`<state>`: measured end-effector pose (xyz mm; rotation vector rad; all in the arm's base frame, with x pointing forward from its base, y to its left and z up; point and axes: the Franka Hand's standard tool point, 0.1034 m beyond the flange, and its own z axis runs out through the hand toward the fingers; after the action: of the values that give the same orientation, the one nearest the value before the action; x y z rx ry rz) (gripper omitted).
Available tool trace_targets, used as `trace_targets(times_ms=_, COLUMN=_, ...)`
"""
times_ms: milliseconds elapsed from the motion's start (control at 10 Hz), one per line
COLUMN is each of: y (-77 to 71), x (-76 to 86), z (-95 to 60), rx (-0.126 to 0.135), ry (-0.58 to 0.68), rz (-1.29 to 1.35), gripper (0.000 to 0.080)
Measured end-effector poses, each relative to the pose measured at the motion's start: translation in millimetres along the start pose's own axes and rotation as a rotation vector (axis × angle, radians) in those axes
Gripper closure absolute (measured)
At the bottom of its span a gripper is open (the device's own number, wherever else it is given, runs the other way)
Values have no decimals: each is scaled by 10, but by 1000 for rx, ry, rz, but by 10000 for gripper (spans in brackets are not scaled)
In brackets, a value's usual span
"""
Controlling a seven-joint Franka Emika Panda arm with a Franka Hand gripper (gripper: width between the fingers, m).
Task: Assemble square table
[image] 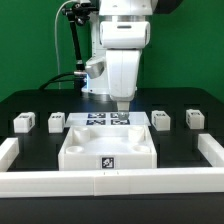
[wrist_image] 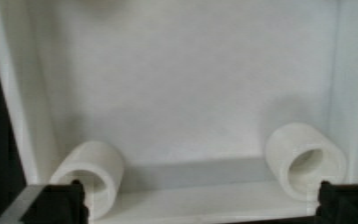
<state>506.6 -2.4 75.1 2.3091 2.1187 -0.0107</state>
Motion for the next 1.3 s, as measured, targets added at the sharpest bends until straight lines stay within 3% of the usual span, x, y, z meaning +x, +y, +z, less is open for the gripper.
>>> trace_targets(times_ms=100, y=-39, x=-45, z=27, rx=-27, ry=4, rz=-37, gripper=150)
trace_targets(times_ms=200, y=-106, x=-66, z=61, rx=-20, ry=4, rz=-44, gripper=150)
trace_targets(times_ms=600, y=-113, x=-68, z=71, rx=-16, ry=4, rz=-30, gripper=150)
trace_targets(times_ms=900, y=-498, x=-68, z=309, rx=9, ry=11, rz=-32, gripper=150)
trace_targets(times_ms=1100, y=-592, x=-75, z=474, rx=1, ry=21, rz=-28, gripper=150)
trace_targets(times_ms=1300, y=-653, x=-78, z=587, rx=16, ry=24, rz=-22, gripper=150)
